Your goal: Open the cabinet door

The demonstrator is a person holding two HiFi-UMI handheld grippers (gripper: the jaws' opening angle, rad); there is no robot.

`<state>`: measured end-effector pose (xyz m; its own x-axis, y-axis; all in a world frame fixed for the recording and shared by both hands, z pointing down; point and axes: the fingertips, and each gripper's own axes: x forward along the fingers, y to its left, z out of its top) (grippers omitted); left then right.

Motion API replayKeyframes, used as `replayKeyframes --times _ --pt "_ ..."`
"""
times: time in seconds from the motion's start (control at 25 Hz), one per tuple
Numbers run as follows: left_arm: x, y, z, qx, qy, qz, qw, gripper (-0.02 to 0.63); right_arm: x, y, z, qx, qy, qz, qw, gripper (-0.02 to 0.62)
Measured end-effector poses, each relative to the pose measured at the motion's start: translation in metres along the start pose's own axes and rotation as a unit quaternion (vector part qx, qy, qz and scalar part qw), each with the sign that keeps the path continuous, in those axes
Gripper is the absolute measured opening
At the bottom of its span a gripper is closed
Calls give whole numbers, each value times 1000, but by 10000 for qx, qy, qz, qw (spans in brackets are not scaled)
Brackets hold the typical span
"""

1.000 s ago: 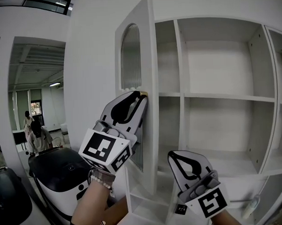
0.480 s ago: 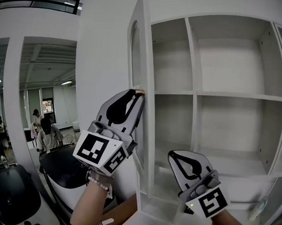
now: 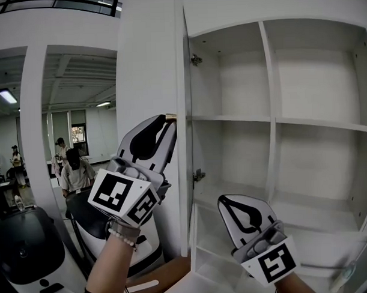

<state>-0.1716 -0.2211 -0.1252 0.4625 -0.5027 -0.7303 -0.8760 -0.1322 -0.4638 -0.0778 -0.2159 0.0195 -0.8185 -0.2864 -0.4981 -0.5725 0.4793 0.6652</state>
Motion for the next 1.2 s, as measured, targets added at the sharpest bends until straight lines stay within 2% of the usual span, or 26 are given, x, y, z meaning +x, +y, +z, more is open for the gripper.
replayKeyframes --times 0.28,0.68,0.88,0.96,1.2 --pt "-17 26 -2 265 292 200 9990 62 23 23 2 194 -256 217 9992 0" --pt "-31 52 -5 534 486 415 9965 44 41 38 -2 370 -382 350 9980 0" --pt "-42 70 -11 673 627 660 9936 25 49 43 -2 445 -482 392 9971 0" --pt "-44 77 -14 732 701 775 9918 -2 51 44 -2 482 -532 417 9965 0" --pt "-61 99 -28 760 901 1026 9877 -5 59 53 -4 531 -613 537 9953 0"
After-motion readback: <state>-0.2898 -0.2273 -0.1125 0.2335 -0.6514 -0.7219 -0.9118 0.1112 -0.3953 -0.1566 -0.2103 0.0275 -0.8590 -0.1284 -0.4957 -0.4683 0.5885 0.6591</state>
